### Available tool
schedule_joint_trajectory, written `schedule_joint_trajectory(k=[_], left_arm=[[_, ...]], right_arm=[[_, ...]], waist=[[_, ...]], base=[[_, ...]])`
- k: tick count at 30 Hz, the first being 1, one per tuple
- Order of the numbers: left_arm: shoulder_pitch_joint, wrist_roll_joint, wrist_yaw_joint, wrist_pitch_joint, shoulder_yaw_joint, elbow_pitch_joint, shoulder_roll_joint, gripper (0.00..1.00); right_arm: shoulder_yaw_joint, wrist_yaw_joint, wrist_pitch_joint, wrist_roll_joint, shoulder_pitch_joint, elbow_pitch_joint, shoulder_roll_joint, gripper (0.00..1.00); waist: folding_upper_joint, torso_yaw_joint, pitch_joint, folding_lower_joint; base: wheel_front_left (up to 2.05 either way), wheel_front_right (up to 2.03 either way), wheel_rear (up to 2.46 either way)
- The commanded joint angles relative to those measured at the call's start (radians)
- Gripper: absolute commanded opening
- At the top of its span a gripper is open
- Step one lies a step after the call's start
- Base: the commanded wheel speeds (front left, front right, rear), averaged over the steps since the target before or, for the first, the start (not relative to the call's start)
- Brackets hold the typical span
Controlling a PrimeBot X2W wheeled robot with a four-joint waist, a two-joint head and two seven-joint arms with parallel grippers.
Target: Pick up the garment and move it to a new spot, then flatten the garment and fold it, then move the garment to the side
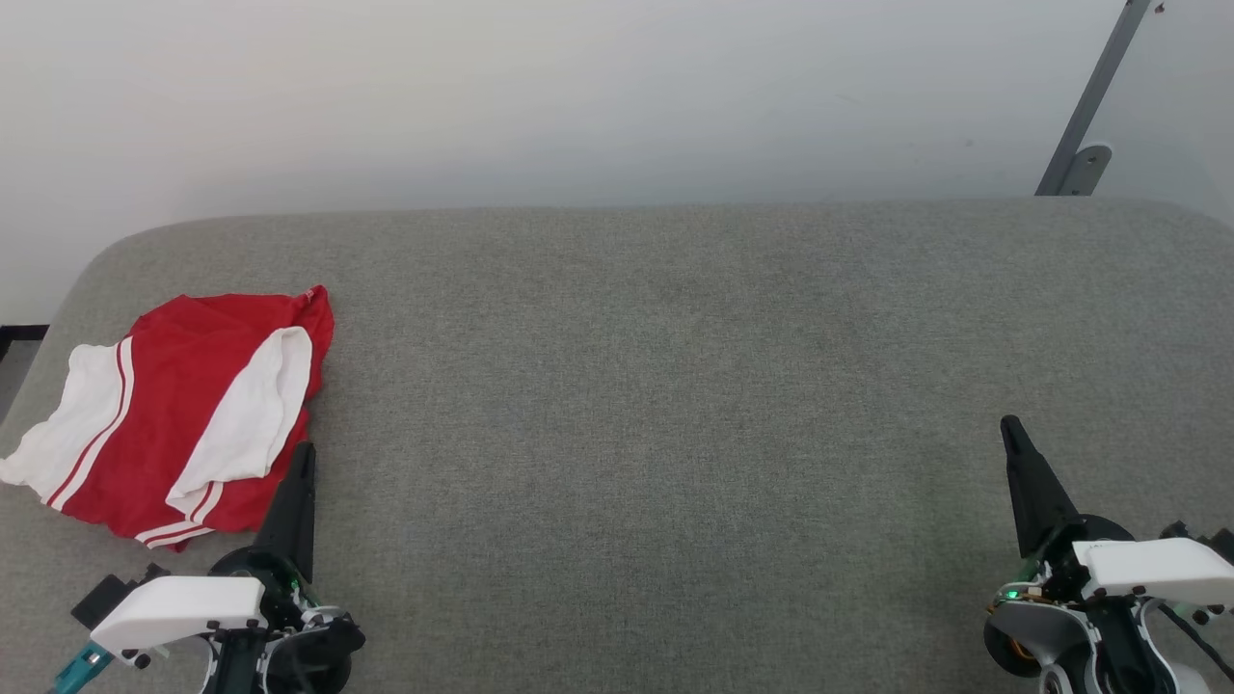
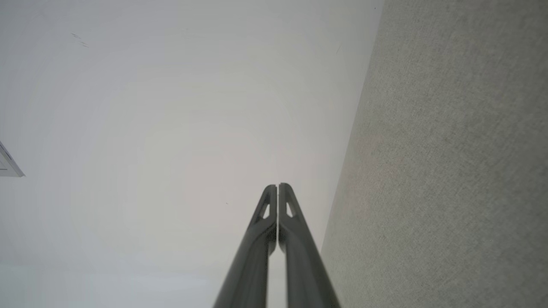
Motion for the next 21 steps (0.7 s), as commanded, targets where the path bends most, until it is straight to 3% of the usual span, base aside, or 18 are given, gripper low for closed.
schedule_joint_trajectory(k=[1,3,4,10,21], left_arm=[[-0.013,0.002,0.0,0.001,0.0,-0.002,0.002,0.0],[-0.013,0.002,0.0,0.001,0.0,-0.002,0.002,0.0],[0.002,0.0,0.0,0.0,0.0,0.003,0.0,1.0],[0.026,0.005,0.0,-0.005,0.0,0.034,-0.008,1.0],[-0.011,0.116,0.0,-0.067,-0.026,0.051,0.043,1.0]], right_arm=[[0.0,0.0,0.0,0.004,-0.003,0.003,0.001,0.0],[0.0,0.0,0.0,0.004,-0.003,0.003,0.001,0.0],[0.0,0.0,0.0,0.0,0.001,0.003,0.0,1.0],[0.0,0.0,-0.002,-0.001,0.023,0.037,0.004,1.0],[0.033,0.0,-0.046,-0.085,-0.052,0.076,-0.031,1.0]], waist=[[-0.0001,0.0,0.0,0.0],[-0.0001,0.0,0.0,0.0],[-0.0001,0.0,0.0,0.0],[-0.0001,0.0,0.0,0.0],[-0.0001,0.002,0.001,0.0]], base=[[0.0,0.0,0.0],[0.0,0.0,0.0],[0.0,0.0,0.0],[0.0,0.0,0.0],[0.0,0.0,0.0]])
